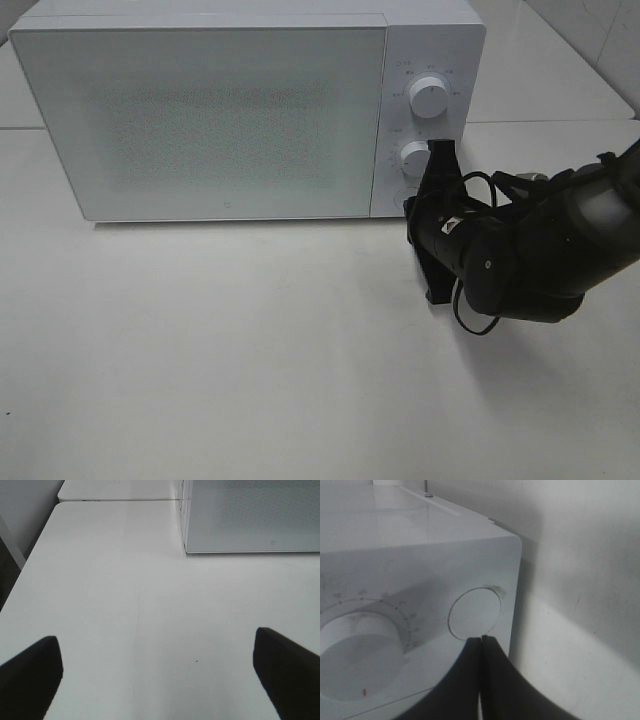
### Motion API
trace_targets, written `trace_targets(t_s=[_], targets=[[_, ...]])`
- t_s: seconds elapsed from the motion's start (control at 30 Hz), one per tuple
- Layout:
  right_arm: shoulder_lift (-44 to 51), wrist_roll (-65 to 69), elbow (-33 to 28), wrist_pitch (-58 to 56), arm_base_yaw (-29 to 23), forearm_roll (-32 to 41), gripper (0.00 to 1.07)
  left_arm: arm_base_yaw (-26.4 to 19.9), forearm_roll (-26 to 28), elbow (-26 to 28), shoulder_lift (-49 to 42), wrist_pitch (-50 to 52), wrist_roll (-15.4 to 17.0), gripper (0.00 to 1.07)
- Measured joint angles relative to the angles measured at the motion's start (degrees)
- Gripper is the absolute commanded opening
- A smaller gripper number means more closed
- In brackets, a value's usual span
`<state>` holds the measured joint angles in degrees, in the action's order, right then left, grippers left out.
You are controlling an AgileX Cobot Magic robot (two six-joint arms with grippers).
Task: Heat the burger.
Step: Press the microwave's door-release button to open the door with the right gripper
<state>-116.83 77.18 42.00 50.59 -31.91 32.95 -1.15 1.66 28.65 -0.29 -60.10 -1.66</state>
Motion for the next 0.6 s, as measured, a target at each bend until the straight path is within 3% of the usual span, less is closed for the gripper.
trace_targets(t_s=[0.6], targets=[[-2.69,-0.57,4.58,-1.43,2.75,-1.49,0.0,0.0,0.0,0.0,0.0,0.0,0.0,0.98]])
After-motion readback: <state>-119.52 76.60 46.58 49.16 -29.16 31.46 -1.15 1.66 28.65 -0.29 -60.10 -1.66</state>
